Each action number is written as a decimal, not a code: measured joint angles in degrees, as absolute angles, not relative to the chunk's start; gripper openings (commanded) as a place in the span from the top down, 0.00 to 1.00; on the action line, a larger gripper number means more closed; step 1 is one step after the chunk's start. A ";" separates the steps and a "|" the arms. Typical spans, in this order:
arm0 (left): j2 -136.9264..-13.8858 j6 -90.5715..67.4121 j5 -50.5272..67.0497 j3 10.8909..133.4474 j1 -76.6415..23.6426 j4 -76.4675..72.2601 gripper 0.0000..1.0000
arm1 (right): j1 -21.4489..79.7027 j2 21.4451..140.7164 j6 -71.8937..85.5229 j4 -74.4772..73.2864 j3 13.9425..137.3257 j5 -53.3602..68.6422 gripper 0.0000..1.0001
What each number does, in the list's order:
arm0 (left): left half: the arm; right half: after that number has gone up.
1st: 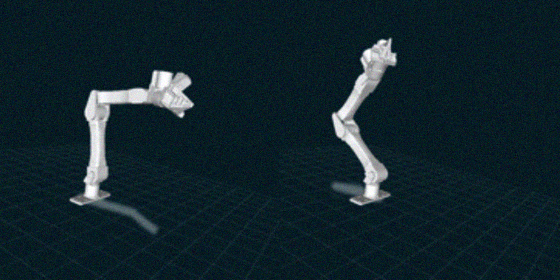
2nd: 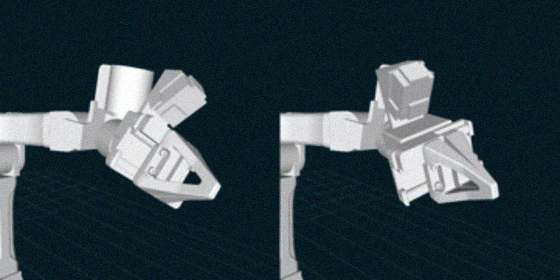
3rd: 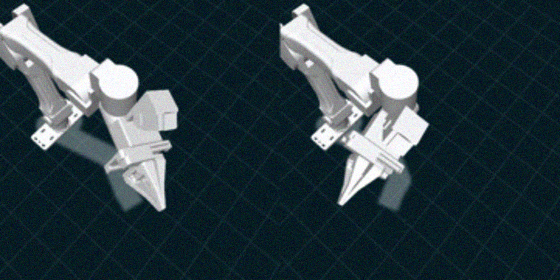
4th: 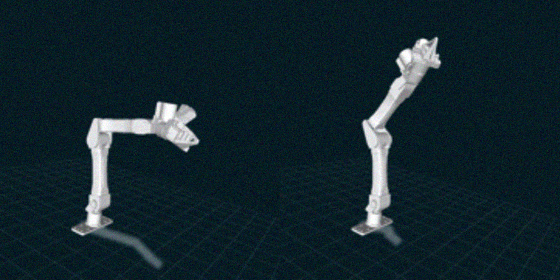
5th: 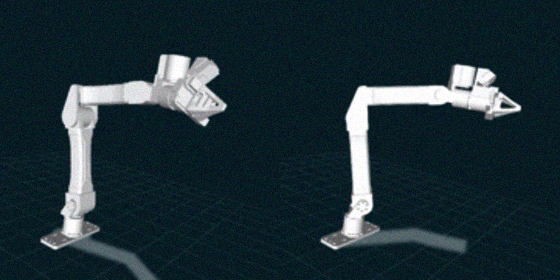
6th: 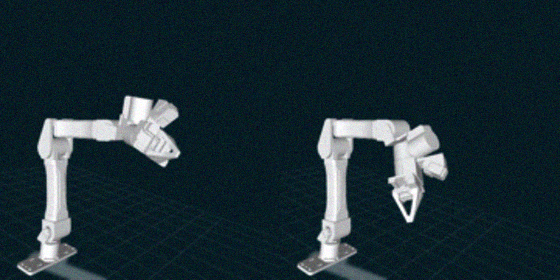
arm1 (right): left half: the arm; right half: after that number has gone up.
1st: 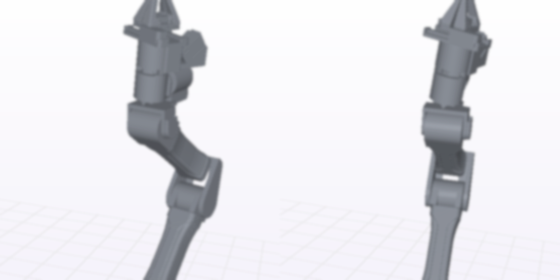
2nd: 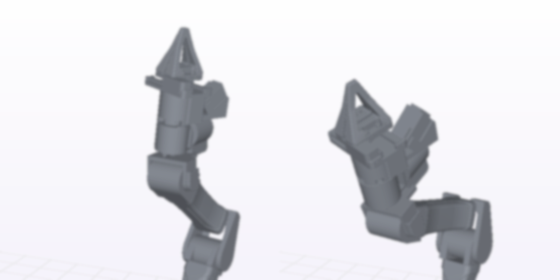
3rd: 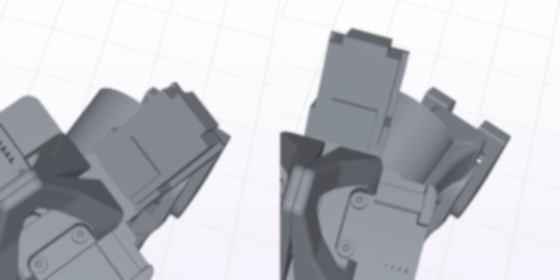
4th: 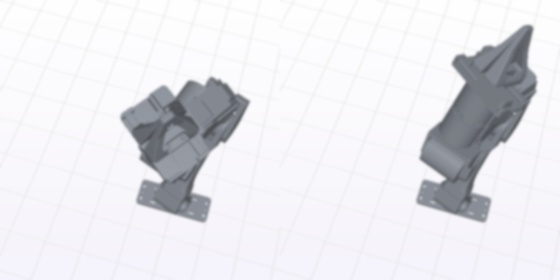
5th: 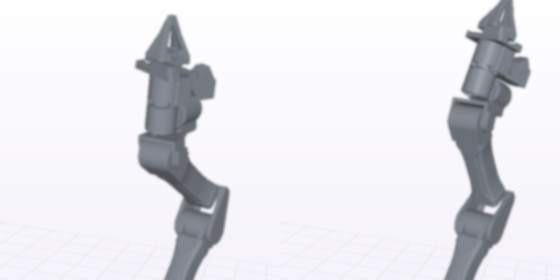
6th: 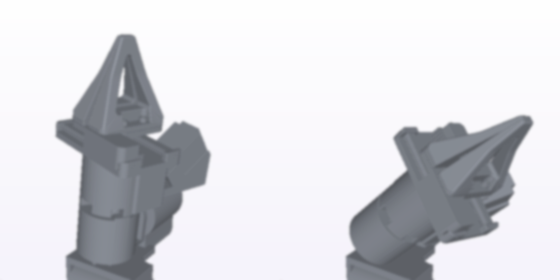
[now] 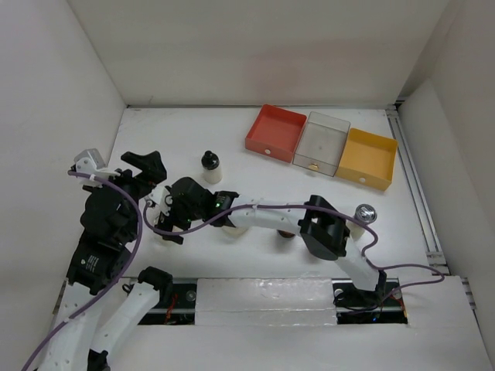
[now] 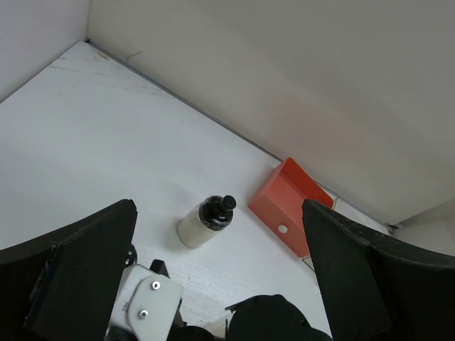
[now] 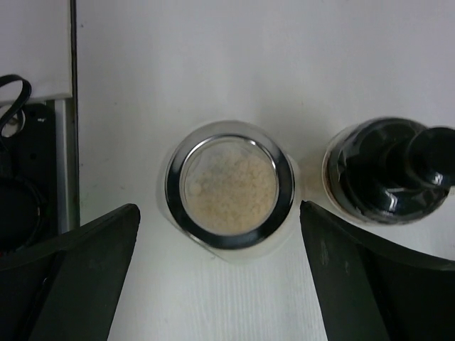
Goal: Organize the condiment bottles
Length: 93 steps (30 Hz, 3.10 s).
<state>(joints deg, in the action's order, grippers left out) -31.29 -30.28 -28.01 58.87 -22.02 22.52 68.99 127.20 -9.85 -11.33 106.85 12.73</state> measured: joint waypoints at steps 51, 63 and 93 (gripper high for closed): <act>-21.74 -29.47 -26.37 47.09 -22.02 12.69 0.03 | 49.78 100.27 -5.06 11.73 83.85 15.27 0.51; -26.65 -28.73 -20.49 46.48 -22.02 11.79 0.03 | 26.02 123.96 -5.15 4.01 108.33 9.15 0.51; -27.90 -27.90 -19.57 46.48 -22.00 11.75 0.04 | 23.66 113.12 -7.92 -0.86 100.97 12.99 0.07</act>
